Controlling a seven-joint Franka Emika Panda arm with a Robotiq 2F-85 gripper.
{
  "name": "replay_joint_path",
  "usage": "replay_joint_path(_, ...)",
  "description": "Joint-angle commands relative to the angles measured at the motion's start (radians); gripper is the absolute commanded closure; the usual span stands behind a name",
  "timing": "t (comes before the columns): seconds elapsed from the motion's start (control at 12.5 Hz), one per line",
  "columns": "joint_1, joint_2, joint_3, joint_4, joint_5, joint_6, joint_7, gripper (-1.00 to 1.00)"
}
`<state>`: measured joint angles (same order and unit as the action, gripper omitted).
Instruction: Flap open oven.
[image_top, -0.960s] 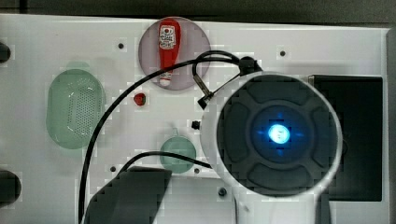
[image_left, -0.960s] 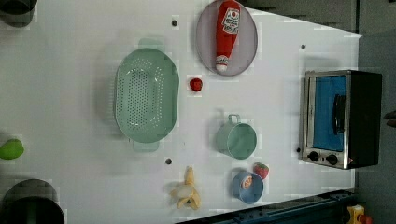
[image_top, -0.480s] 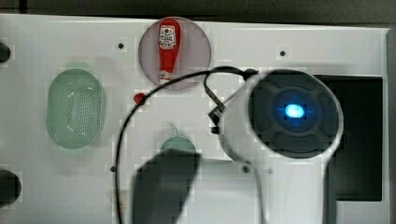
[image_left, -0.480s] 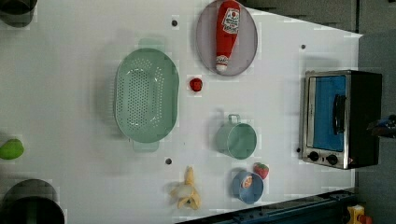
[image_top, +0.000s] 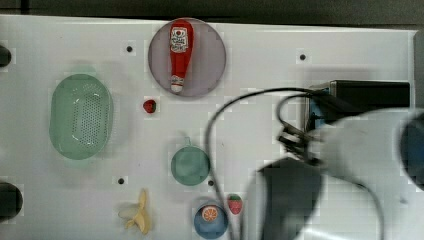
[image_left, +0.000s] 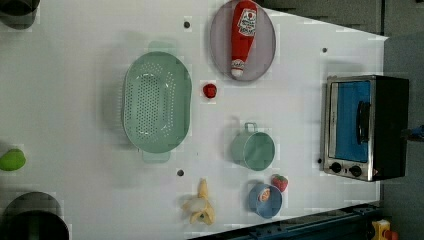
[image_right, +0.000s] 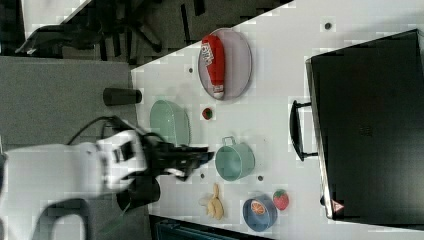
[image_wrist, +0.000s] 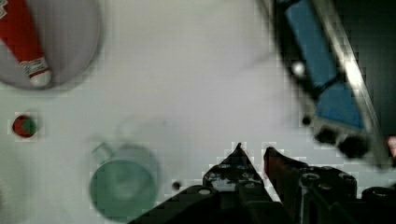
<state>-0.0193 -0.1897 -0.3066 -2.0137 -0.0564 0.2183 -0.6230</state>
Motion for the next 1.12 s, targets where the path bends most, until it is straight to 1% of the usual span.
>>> replay_joint_path(0.08, -0.034, 0.031, -0.064, -0.056, 0.006, 0.112, -0.349, 0.65)
replay_joint_path(0.32, -0.036, 0.109, -0.120, -0.076, 0.006, 0.257, -0.538, 0.65)
replay_joint_path(0.4, -0.036, 0.140, -0.133, -0.079, 0.006, 0.295, -0.572, 0.65)
replay_joint_path(0.8, -0.048, 0.273, -0.162, -0.101, 0.009, 0.435, -0.577, 0.65)
replay_joint_path(1.12, -0.044, 0.308, -0.155, -0.170, 0.011, 0.543, -0.577, 0.65)
